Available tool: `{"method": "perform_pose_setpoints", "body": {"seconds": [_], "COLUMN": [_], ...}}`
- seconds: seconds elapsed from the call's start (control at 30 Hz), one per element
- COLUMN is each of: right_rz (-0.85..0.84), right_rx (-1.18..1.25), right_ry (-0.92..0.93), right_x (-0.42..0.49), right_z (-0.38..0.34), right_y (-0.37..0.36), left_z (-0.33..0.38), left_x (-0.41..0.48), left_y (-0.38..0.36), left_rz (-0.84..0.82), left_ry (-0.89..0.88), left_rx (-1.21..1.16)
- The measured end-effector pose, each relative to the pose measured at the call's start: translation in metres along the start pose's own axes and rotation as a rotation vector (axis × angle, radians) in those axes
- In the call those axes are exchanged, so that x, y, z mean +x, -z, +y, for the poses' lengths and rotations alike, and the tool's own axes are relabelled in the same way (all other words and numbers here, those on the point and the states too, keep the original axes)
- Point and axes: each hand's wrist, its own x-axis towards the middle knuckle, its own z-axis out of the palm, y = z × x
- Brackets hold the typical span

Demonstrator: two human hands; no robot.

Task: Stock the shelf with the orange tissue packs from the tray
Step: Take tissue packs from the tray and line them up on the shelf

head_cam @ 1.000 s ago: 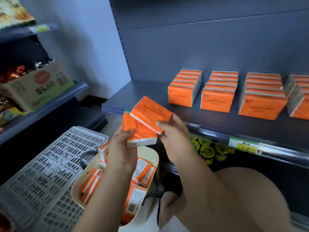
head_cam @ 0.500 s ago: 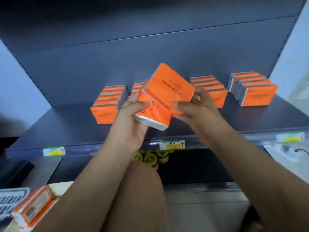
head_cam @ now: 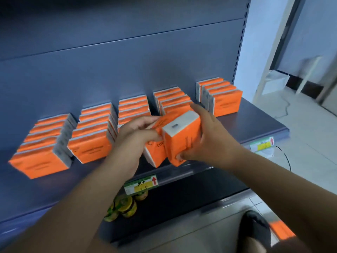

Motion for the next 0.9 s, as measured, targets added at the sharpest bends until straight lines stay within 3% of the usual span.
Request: {"method": "perform_pose_setpoints", "body": {"seconds": [0.13, 0.27, 0.37, 0.53, 0.67, 0.8, 0.9], "right_rz": [0.133, 0.126, 0.164, 0.195, 0.125, 0.108, 0.115], "right_rx": [-0.22, -0.504, -0.558, -0.588, -0.529, -0.414, -0.36], "right_ry": [0.224, 0.461, 0.555, 0.397, 0.113, -0.074, -0.129], "right_x": [-0.006, -0.004, 0.0, 0.002, 0.005, 0.009, 0.011], "right_z": [-0.008, -0.013, -0.012, -0.011, -0.012, -0.003, 0.01], "right_y": [0.01, 0.01, 0.006, 0.011, 0.028, 0.053, 0.074], "left_z": [-0.004, -0.012, -0.012, -0.018, -0.022, -0.022, -0.023], "left_x": [0.009, 0.016, 0.019, 0.026, 0.028, 0.024, 0.02], "left_y": [0.002, -0.002, -0.003, 0.001, 0.0, -0.008, -0.013], "left_rz": [-0.006, -0.027, -0.012, 0.089, 0.144, 0.219, 0.14], "left_ry": [0.074, 0.103, 0.084, 0.072, 0.024, -0.129, -0.262], "left_rx": [0.001, 0.0, -0.017, -0.022, -0.047, -0.054, 0.032]}}
